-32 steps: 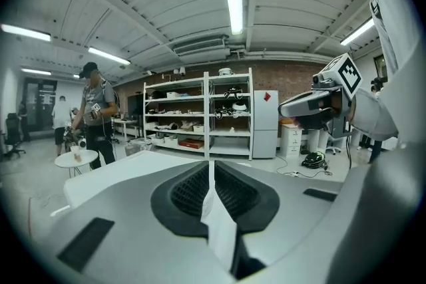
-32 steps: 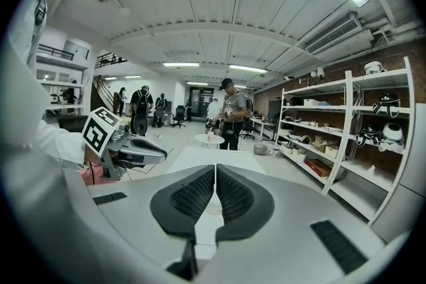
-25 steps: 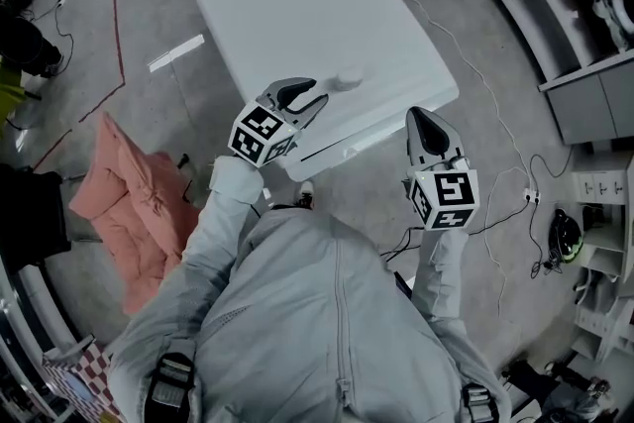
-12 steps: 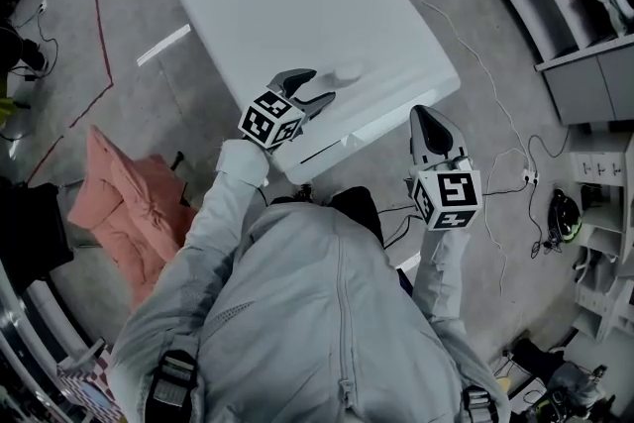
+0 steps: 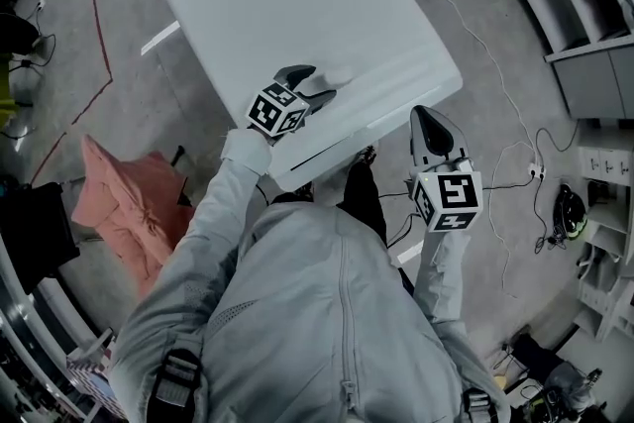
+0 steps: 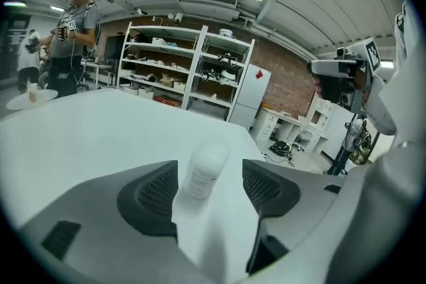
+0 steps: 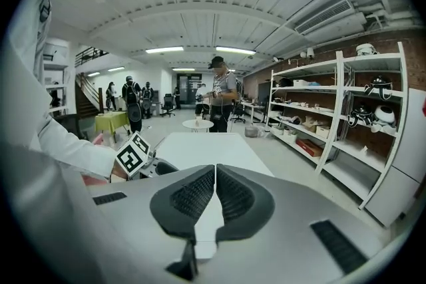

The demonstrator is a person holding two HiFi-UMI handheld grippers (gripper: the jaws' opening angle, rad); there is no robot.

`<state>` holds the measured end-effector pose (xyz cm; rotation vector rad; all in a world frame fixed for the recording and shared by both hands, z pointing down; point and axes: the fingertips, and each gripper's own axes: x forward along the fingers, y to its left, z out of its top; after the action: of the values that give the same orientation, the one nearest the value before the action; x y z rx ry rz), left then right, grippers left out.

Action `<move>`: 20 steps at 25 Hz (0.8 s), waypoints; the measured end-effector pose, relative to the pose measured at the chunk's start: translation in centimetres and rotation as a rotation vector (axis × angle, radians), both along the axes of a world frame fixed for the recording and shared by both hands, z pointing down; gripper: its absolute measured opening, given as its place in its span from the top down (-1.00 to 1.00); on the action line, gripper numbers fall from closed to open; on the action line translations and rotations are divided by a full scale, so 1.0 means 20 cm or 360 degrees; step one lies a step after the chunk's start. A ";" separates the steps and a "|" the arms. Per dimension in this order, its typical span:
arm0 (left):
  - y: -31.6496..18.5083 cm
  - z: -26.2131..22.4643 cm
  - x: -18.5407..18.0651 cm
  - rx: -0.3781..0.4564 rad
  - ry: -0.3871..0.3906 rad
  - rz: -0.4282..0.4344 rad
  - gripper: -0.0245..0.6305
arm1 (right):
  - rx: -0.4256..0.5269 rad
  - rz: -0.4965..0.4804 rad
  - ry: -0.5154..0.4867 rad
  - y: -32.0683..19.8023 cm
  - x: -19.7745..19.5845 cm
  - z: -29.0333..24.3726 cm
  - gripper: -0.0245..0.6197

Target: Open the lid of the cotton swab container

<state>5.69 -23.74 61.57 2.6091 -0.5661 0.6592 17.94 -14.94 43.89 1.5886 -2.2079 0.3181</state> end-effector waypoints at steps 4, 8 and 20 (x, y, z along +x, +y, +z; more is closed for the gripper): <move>-0.07 0.08 0.12 0.0026 -0.0091 0.0072 0.00 | -0.0037 0.0000 -0.0034 -0.12 0.14 0.05 0.81; -0.09 0.19 0.17 0.0007 -0.0175 0.0107 -0.01 | -0.0080 -0.0041 -0.0049 -0.21 0.18 0.11 0.81; -0.14 0.31 0.22 -0.0019 -0.0203 -0.0016 -0.01 | -0.0113 -0.0089 -0.0073 -0.26 0.21 0.19 0.81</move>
<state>10.04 -26.56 67.81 2.5649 -0.6109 0.8276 22.13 -20.23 47.69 1.4935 -2.2447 0.4158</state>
